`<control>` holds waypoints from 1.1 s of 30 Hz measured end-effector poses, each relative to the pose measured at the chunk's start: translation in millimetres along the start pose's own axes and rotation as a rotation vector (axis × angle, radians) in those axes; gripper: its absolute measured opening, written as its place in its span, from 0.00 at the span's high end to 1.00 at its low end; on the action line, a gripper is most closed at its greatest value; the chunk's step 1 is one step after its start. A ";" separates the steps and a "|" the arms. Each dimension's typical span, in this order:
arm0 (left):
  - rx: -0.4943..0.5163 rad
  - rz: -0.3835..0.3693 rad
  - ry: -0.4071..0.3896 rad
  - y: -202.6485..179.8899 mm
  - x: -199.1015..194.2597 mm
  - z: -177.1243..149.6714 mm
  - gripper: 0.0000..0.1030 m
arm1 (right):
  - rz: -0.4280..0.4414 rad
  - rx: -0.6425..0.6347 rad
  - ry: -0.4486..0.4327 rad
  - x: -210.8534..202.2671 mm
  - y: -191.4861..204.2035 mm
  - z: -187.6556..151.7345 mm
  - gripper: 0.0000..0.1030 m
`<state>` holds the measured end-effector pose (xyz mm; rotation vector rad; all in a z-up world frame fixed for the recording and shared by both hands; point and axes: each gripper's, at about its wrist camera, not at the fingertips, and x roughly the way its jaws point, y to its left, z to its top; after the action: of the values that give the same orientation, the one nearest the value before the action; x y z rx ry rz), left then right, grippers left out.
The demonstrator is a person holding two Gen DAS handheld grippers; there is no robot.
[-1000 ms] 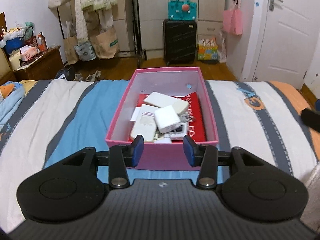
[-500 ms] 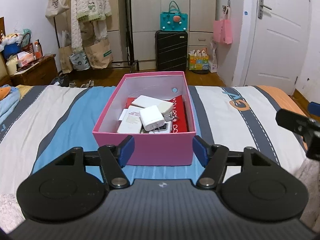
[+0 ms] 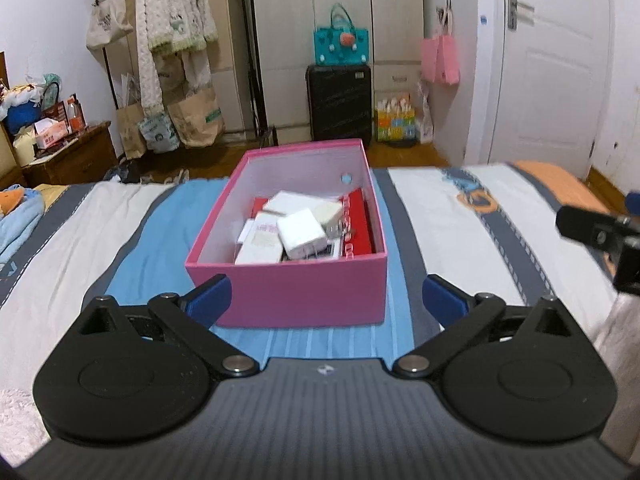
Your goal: Organize rigid objects
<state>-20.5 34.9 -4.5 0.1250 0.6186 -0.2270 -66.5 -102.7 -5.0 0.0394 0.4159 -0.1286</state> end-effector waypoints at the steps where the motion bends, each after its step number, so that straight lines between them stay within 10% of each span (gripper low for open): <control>1: 0.003 -0.003 0.008 -0.5 0.4 0.3 0.00 | -0.001 0.002 -0.005 -0.8 0.8 0.6 0.00; 33: -0.021 0.099 0.078 5.9 2.9 2.4 0.00 | -0.070 -0.019 0.047 1.8 -0.4 0.9 0.00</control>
<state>-15.4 39.7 -4.0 0.1442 0.6904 -0.1203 -64.6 -103.4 -4.9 0.0096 0.4660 -0.1928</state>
